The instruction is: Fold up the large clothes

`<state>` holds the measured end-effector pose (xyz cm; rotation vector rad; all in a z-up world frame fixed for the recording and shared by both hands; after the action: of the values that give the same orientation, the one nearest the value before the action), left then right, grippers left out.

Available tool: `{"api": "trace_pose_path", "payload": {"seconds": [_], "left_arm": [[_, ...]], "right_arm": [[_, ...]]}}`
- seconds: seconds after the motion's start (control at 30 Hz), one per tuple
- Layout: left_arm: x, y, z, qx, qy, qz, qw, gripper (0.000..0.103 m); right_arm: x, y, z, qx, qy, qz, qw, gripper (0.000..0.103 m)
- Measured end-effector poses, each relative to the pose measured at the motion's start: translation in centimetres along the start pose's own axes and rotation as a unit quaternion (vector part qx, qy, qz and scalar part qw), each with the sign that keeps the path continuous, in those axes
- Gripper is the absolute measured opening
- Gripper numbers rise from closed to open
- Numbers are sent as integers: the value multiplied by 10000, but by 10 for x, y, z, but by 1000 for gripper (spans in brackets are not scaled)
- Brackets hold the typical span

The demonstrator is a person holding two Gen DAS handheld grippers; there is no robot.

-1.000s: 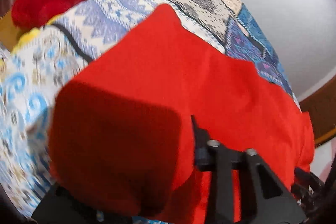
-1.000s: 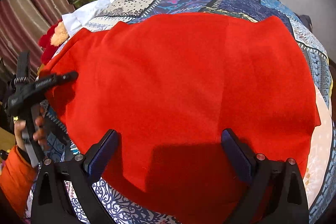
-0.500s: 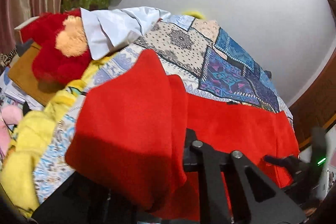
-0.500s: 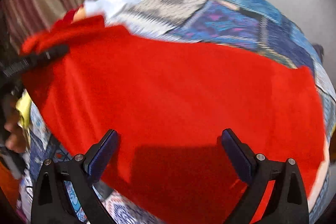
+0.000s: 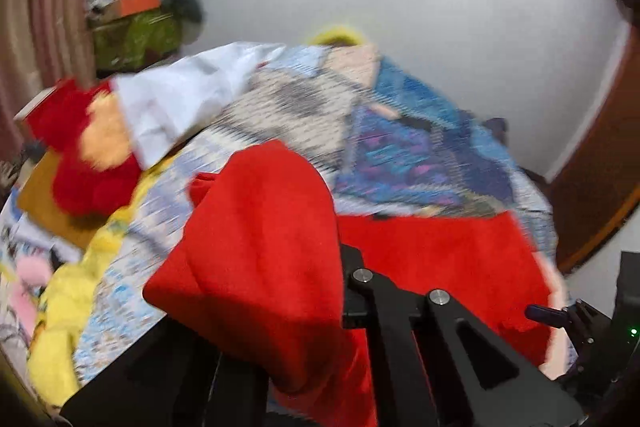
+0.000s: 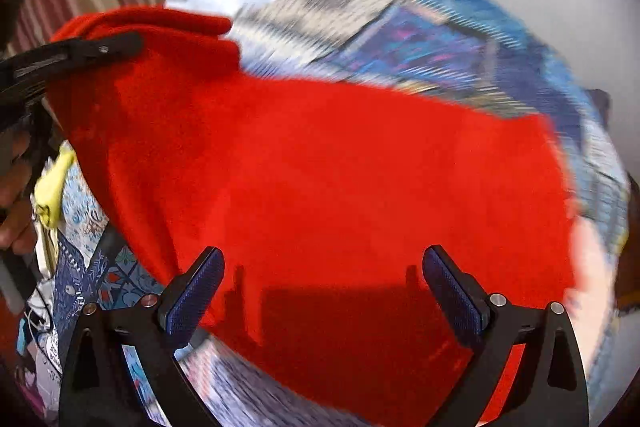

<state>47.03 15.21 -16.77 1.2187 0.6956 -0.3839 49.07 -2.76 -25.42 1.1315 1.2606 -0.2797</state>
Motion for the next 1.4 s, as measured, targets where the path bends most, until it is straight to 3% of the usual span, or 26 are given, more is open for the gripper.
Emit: {"api": "trace_pose_path", "payload": {"seconds": [0.13,0.27,0.37,0.43,0.53,0.6,0.67,0.77,0.83,1.0,1.07,1.13,1.17,1.3,1.4], "left_arm": [[-14,20,86,389,-452,240,9979,3],[-23,6,172,856,-954,315,9913,3],[-12,-38,226,1411,-1303,-144,9813,3],[6,-81,248,1765,-1434,-707,9712,3],[29,-144,262,2343,-1294,-1409,9532,3],[37,-168,259,2590,-1164,-1690,9438,3],[35,-171,253,2504,-1257,-1799,9429,5],[23,-162,239,2304,-1475,-2014,9405,29],[5,-154,232,2293,-1647,-2009,9380,51],[-44,-130,217,2546,-1704,-1408,9415,71],[-53,-112,200,2564,-1434,-1031,9503,76],[-55,-94,177,2552,-840,-562,9616,91],[-55,-87,168,2528,-679,-441,9641,94],[-36,-75,124,2357,-161,-360,9710,96],[-10,-81,97,2192,64,-590,9739,96]], "right_arm": [[-71,-21,61,563,-370,505,9965,99],[-132,-52,115,1194,-678,803,9873,99],[-169,-77,143,1461,-896,965,9805,99],[-187,-92,157,1555,-1057,1030,9768,99],[-203,-114,171,1691,-1211,1021,9728,99],[-207,-125,179,1785,-1231,985,9712,99],[-206,-134,181,1855,-1193,922,9710,99],[-201,-140,179,1906,-1086,856,9719,99],[-197,-140,176,1895,-989,842,9733,99],[-187,-122,161,1806,-745,921,9764,99],[-183,-109,151,1735,-562,976,9784,99],[-175,-94,140,1638,-428,987,9806,99],[-170,-86,134,1568,-372,989,9820,99],[-140,-54,109,1339,-116,941,9865,99],[-106,-37,94,1274,89,770,9888,99]]}}
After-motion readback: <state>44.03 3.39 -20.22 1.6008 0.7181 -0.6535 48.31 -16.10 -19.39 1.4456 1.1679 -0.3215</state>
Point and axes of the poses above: each gripper's, at about its wrist camera, not at the fingertips, and x roughly the way its jaws point, z to its right, y to its top, the point moved 6 cm from there along x, roughly the way its jaws point, and after that the axes turned 4 degrees about y, right-handed, at the moved point
